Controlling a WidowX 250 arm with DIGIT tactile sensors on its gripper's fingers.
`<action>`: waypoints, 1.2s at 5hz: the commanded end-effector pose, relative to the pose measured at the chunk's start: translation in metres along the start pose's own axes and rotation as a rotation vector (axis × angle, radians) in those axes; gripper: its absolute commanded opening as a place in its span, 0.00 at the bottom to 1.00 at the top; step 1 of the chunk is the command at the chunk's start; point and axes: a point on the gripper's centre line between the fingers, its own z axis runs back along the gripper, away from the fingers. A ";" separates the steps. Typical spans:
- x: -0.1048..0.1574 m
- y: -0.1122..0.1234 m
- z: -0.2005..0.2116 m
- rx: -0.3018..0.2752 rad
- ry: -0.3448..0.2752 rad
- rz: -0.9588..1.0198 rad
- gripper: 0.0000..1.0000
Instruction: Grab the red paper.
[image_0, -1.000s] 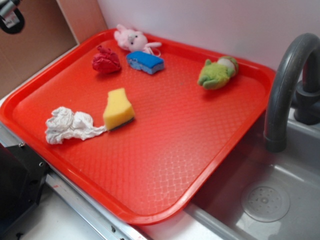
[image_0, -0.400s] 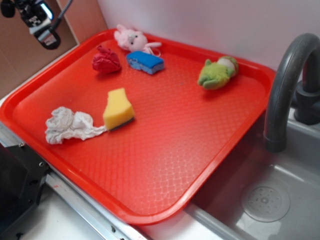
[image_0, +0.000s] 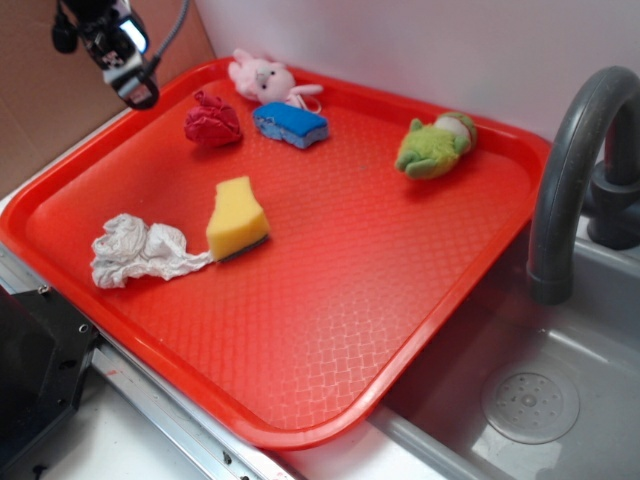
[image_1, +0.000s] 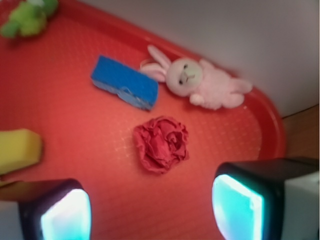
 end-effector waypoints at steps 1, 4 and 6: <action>0.026 0.018 -0.030 0.037 -0.029 -0.118 1.00; 0.032 0.001 -0.076 -0.054 0.016 -0.208 1.00; 0.026 0.003 -0.076 -0.062 0.042 -0.182 0.00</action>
